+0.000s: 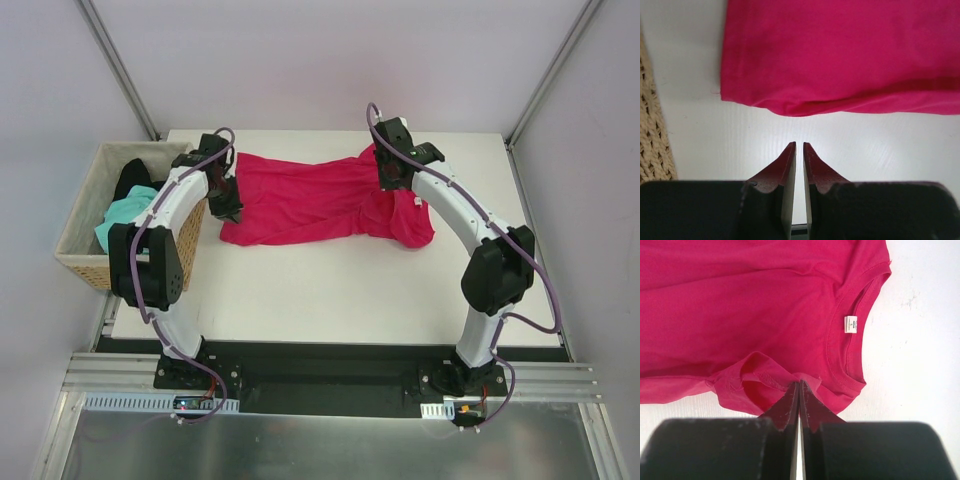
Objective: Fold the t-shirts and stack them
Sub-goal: Grap the side of the flattened tshirt closest away from the robot with both arms
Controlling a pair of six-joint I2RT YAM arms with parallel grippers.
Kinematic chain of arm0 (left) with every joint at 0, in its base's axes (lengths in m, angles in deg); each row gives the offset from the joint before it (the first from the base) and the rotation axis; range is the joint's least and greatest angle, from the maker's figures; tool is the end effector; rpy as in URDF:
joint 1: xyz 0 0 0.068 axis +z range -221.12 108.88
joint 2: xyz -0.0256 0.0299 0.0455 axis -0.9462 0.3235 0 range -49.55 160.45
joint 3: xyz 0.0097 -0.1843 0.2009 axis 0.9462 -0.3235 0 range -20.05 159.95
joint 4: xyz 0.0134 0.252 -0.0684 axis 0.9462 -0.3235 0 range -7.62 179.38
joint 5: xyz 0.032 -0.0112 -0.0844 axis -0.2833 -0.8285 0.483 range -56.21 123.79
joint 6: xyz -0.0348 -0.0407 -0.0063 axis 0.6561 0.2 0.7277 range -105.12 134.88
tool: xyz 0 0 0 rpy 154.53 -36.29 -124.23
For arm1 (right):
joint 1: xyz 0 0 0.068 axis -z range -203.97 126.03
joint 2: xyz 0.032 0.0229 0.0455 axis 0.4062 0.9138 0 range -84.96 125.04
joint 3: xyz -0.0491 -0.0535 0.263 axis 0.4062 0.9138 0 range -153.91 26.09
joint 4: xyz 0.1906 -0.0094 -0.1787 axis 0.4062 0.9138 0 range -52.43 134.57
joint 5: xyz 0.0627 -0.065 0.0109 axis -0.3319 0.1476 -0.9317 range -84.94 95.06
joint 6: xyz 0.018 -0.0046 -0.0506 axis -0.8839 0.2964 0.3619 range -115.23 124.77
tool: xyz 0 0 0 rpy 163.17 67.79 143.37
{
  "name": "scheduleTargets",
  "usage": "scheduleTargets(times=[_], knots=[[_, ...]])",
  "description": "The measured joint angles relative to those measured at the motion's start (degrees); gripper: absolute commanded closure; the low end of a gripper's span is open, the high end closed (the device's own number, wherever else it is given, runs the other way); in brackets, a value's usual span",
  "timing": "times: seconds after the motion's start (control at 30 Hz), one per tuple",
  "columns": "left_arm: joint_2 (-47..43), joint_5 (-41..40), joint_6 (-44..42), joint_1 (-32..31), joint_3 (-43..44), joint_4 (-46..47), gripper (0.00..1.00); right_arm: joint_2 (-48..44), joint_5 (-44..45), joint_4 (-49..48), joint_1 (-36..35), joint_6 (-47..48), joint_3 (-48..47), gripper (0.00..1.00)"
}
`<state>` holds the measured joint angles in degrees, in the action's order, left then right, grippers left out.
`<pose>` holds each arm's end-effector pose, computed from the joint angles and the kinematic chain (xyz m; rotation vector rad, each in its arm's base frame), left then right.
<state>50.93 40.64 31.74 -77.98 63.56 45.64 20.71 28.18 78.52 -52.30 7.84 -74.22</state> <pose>0.3704 -0.0488 0.2642 -0.1895 2.6418 -0.2977 0.3716 0.1844 0.3274 -0.4417 2.2695 -0.2579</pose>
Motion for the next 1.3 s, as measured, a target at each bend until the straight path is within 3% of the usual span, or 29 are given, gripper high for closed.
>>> scheduleTargets(times=[0.27,1.1,1.3], knots=[[1.92,-4.5,2.21,4.15,-1.77,-0.13,0.89,0.04,-0.04,-0.02,0.42,0.0,-0.04,0.99],[10.19,-4.28,2.99,7.72,-1.7,-0.17,0.85,1.95,-1.53,-0.02,1.05,-0.48,-1.51,0.99],[12.04,-4.04,2.62,8.11,0.04,-0.24,0.78,3.17,-1.84,0.09,1.05,-0.94,-3.19,0.99]])
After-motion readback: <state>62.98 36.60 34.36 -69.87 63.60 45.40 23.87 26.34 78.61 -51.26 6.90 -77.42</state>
